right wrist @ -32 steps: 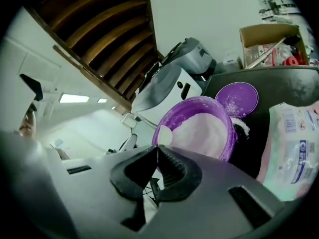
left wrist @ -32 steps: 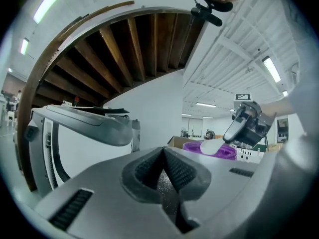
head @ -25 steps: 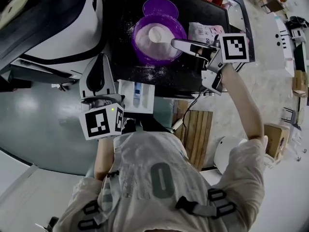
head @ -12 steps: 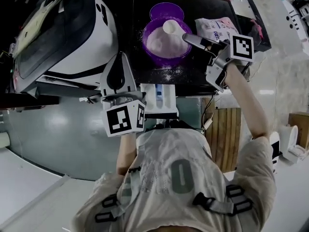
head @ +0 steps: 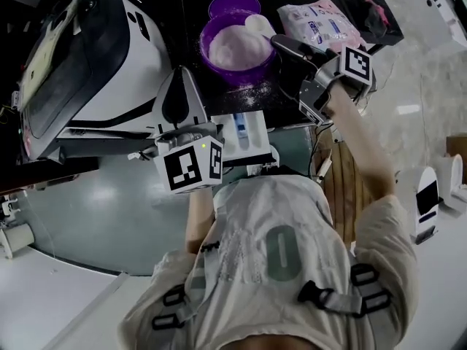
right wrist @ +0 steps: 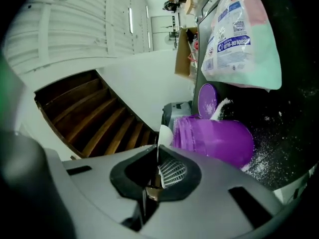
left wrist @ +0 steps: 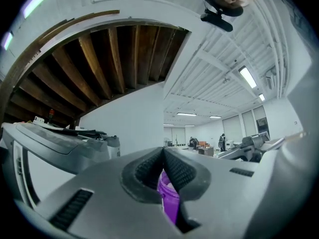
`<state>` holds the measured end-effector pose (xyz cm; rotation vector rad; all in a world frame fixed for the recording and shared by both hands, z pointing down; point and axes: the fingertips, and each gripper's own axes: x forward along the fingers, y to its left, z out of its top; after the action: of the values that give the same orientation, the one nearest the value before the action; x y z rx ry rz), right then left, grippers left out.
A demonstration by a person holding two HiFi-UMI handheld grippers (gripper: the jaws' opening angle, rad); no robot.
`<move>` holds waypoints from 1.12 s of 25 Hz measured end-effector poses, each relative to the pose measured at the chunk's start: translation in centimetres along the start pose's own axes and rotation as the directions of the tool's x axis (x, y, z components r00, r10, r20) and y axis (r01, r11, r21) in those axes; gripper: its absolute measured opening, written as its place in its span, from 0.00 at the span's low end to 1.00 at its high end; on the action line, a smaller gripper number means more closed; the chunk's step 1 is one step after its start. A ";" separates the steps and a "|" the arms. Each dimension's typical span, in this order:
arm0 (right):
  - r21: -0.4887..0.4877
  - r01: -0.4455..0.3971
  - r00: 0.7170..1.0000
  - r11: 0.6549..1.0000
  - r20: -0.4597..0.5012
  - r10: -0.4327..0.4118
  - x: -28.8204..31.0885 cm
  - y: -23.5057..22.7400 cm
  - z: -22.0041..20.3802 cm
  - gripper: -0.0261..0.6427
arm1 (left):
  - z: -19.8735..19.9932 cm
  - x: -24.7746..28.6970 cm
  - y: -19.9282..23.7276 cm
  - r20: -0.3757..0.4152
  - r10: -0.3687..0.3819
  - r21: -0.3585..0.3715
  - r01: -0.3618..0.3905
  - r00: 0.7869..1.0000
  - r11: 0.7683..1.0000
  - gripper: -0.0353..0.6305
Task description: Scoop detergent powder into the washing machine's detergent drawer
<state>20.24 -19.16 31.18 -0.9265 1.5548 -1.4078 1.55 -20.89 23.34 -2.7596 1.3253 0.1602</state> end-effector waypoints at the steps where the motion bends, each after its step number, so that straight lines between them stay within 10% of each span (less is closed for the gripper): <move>1: 0.012 -0.005 1.000 1.000 0.010 0.005 -0.1 0.0 0.0 0.05 | -0.1 0.1 -0.1 0.000 -0.005 -0.001 0.005 1.000 1.000 0.08; 12: 0.049 -0.028 0.999 0.998 0.038 0.026 -0.7 0.1 -0.9 0.05 | -0.9 0.3 0.2 -0.012 -0.002 -0.012 0.002 1.000 1.000 0.08; 19: 0.083 -0.094 0.983 0.992 -0.150 0.105 -0.6 2.0 -6.4 0.05 | -1.5 -0.6 1.9 -0.019 0.045 -0.002 -0.046 0.999 0.999 0.08; 28: 0.177 -0.114 0.860 0.978 -0.475 0.187 -1.3 -0.2 -15.0 0.06 | -2.8 -3.4 5.0 -0.045 0.148 0.022 -0.147 0.988 0.989 0.08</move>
<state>6.88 -12.18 32.05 -0.3562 1.8156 -1.6989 -4.27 -21.70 26.41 -2.6649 1.5348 0.0913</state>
